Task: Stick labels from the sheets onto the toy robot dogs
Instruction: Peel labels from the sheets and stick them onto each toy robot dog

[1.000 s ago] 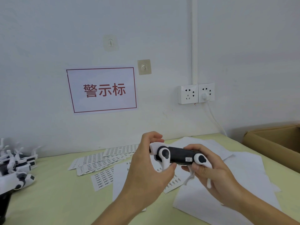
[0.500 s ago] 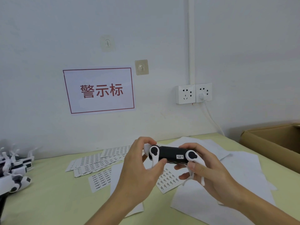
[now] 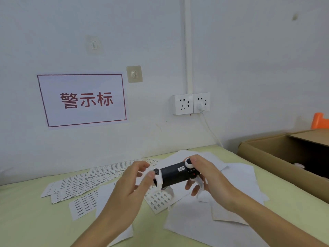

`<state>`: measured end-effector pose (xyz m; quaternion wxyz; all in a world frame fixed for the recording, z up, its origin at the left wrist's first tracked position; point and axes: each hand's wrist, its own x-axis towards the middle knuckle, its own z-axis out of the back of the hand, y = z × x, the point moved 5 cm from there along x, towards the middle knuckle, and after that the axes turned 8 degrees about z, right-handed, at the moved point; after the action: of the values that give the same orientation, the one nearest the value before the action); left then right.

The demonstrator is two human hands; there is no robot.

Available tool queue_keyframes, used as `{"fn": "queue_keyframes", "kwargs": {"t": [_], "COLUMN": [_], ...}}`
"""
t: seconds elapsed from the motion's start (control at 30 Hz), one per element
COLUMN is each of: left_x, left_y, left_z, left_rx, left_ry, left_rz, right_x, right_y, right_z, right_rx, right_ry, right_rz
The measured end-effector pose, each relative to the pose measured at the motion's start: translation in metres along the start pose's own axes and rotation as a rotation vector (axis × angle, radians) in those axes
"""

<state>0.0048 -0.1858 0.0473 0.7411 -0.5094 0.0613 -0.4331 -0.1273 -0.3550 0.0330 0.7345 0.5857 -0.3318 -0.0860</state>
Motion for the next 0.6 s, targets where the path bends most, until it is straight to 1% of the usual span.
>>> {"fn": "queue_keyframes", "kwargs": {"t": [0.13, 0.27, 0.37, 0.47, 0.53, 0.6], "left_x": [0.000, -0.001, 0.004, 0.021, 0.033, 0.045], "left_y": [0.011, 0.013, 0.002, 0.004, 0.001, -0.011], "left_z": [-0.003, -0.013, -0.027, -0.049, -0.066, -0.088], "left_rx": [0.035, 0.115, 0.215, 0.249, 0.246, 0.249], "left_ry": [0.014, 0.042, 0.054, 0.074, 0.142, 0.189], "left_rz": [-0.005, -0.075, -0.129, -0.131, -0.137, -0.216], "right_x": [0.015, 0.013, 0.002, -0.006, -0.006, -0.006], "right_y": [-0.007, -0.014, -0.017, -0.021, -0.021, -0.019], "right_z": [0.055, 0.114, 0.148, 0.169, 0.174, 0.182], "right_rx": [-0.137, -0.058, 0.099, 0.330, 0.480, 0.615], "right_ry": [-0.226, -0.490, -0.640, -0.758, -0.775, -0.773], "right_rz": [-0.154, -0.312, -0.363, -0.360, -0.317, -0.266]}}
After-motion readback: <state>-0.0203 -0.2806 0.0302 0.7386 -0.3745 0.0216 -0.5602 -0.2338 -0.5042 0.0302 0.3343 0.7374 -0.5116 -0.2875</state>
